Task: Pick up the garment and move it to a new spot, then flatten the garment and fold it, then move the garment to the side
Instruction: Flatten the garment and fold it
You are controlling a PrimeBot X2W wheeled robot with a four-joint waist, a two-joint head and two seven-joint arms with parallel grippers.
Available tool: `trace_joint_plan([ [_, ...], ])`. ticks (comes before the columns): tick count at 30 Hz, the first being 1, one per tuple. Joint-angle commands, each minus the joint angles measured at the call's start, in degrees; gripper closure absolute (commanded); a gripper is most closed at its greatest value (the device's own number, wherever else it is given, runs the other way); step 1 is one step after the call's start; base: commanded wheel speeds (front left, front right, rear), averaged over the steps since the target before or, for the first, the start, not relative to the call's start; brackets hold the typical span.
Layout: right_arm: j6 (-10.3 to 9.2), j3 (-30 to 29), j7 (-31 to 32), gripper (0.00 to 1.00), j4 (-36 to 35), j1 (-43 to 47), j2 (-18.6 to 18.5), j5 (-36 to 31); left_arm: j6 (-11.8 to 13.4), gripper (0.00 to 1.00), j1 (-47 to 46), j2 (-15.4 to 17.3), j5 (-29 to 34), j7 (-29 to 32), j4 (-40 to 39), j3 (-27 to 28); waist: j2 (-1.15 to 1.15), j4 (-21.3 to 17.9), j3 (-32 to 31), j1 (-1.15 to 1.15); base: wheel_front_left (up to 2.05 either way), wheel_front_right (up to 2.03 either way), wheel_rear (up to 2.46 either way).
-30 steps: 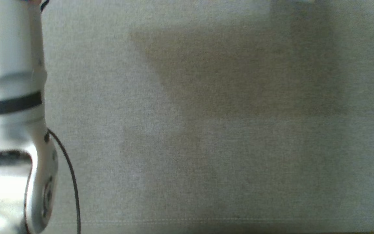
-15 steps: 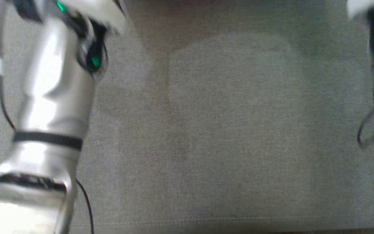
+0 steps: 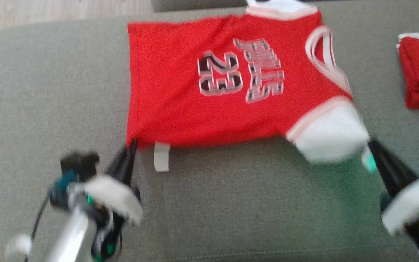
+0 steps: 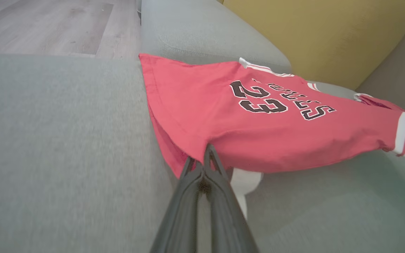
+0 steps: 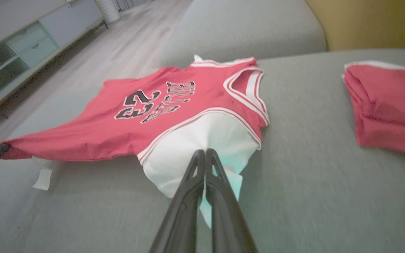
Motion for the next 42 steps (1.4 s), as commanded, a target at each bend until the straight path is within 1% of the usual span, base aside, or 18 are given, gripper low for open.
trace_joint_plan([
  [1,0.44,-1.1,2.0,1.0,-5.5,3.0,-0.2,-0.3,1.5,1.0,2.1,2.3,-0.5,1.3,-6.0,2.0,0.0,0.2,-1.5,0.0,0.0,0.0,0.0],
  [4,0.44,-4.2,6.9,1.0,-13.1,12.1,1.0,-0.6,4.7,1.0,11.3,3.5,-1.1,5.2,-16.4,1.5,0.0,0.6,-1.4,0.0,0.0,0.0,0.0],
  [7,0.44,-6.6,10.7,1.0,-18.1,16.2,1.9,-0.8,6.8,1.0,16.2,5.0,-1.5,8.6,-24.6,1.5,0.0,1.0,-0.5,0.0,0.0,0.0,0.0],
  [10,0.44,-7.0,14.0,1.0,-19.0,15.0,1.3,-1.5,7.9,1.0,16.5,5.6,-2.1,11.8,-29.3,1.6,0.0,1.3,0.3,0.0,0.0,0.0,0.0],
  [13,0.44,-5.3,17.2,1.0,-17.6,10.4,0.0,-1.7,8.2,1.0,13.8,5.8,-2.6,15.1,-31.0,1.5,0.0,1.7,1.6,0.0,0.0,0.0,0.0],
  [19,0.44,-1.9,22.8,1.0,-11.0,-3.5,-3.7,-2.1,8.1,1.0,3.6,5.0,-1.7,20.3,-27.9,0.2,0.0,3.2,4.8,0.0,0.0,0.0,0.0],
  [20,0.44,-1.9,22.8,1.0,-11.0,-3.5,-3.7,-2.1,8.1,1.0,3.6,5.0,-1.7,20.3,-27.9,0.2,0.0,3.2,4.8,0.0,0.0,0.0,0.0],
  [26,0.44,0.0,26.2,1.0,-2.9,-17.1,-7.4,-2.6,7.9,1.0,-6.3,4.0,0.6,24.1,-21.0,-1.6,0.0,4.6,8.1,0.0,0.0,0.0,0.0],
  [28,0.44,1.7,26.4,1.0,0.0,-20.8,-8.8,-3.5,7.8,1.0,-8.7,3.7,1.2,25.2,-18.4,-2.2,0.0,5.0,8.8,0.0,0.0,0.0,0.0],
  [34,0.44,6.1,24.0,1.0,9.4,-29.1,-10.1,-6.0,7.9,1.0,-13.5,3.1,1.9,26.1,-12.9,-2.5,0.0,5.3,10.2,0.0,0.0,0.0,0.0],
  [38,0.44,8.3,21.9,1.0,15.1,-31.9,-9.6,-7.3,7.3,1.0,-14.6,2.3,1.2,26.7,-10.4,-3.1,0.0,5.5,10.5,0.0,0.0,0.0,0.0],
  [39,0.44,8.6,21.2,0.91,16.2,-32.3,-9.4,-7.9,7.3,0.9,-14.8,2.1,1.1,26.7,-9.9,-3.1,0.0,5.5,10.5,0.0,0.0,0.0,0.0],
  [40,0.44,9.0,20.4,0.41,17.0,-32.6,-9.1,-8.3,7.4,0.61,-14.8,2.0,1.0,26.5,-9.6,-3.2,0.0,5.5,10.4,0.0,0.0,0.0,0.0],
  [41,0.44,9.3,19.6,0.0,17.4,-32.8,-8.8,-8.6,7.4,0.04,-14.7,1.9,0.9,26.3,-9.4,-3.2,0.0,5.4,10.3,0.0,0.0,0.0,0.0],
  [42,0.44,9.2,18.7,0.0,17.5,-32.8,-8.5,-8.7,7.3,0.0,-14.2,1.8,0.6,26.4,-9.4,-3.2,0.0,5.3,10.0,0.0,0.0,0.0,0.0],
])
